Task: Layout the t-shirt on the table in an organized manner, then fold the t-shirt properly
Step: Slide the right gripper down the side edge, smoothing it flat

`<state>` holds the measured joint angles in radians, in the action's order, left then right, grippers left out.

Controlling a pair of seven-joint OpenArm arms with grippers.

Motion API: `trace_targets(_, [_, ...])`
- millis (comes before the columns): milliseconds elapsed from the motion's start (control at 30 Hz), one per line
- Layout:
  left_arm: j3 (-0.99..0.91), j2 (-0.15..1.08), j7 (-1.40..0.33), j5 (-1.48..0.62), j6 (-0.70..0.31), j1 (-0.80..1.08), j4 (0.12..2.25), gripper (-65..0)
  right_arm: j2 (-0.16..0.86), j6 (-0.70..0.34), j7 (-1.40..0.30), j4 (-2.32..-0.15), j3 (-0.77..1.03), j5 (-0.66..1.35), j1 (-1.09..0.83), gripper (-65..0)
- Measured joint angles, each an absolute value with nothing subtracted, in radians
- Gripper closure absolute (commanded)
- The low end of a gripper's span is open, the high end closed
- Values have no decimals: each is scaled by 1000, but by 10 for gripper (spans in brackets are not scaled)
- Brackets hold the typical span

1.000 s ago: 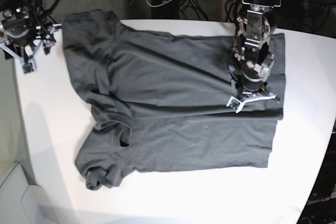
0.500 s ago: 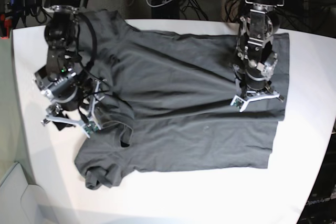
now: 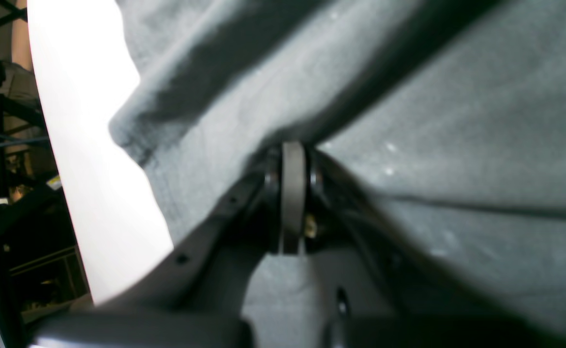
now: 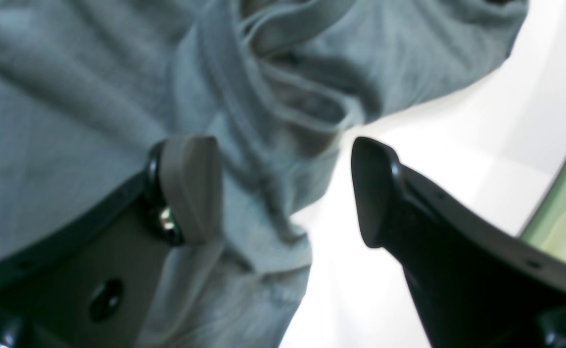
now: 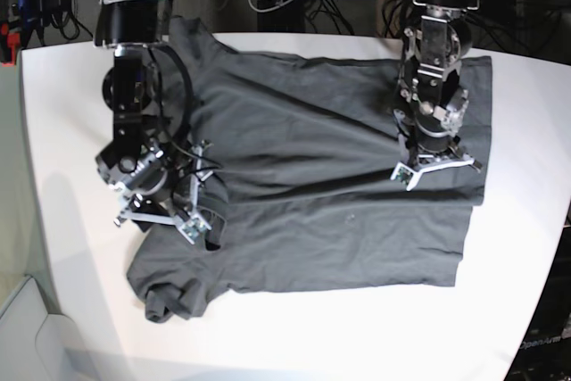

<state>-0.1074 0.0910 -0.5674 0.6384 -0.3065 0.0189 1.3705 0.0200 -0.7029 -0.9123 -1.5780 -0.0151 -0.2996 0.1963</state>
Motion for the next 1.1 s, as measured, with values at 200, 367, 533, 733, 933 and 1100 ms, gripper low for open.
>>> trace_targets(200, [-107,91,-568,638,-307,19,1371,-2,19,-702,-915,-1525,-15,-299,235,-304])
trace_targets(367, [-107,91,-568,638,-307,19,1371,-2,21,-703,-916,-1478,-15,-299,234,-117])
trace_targets(533, [-107,91,-568,639,-307,18,1371,-2,64,-703,-912,-1457,-11,-289,257,0])
trace_targets(733, [-107,95,-567,638,-310,16,1369,-2,154,-703,-908,-1373,137,-298,309,0])
trace_targets(933, [-107,95,-567,638,-310,15,1369,-2,221,-703,-819,-1310,255,-302,312,0])
trace_targets(1100, [-107,94,-567,638,-310,15,1369,-2,255,-707,-800,-1223,351,-290,315,0])
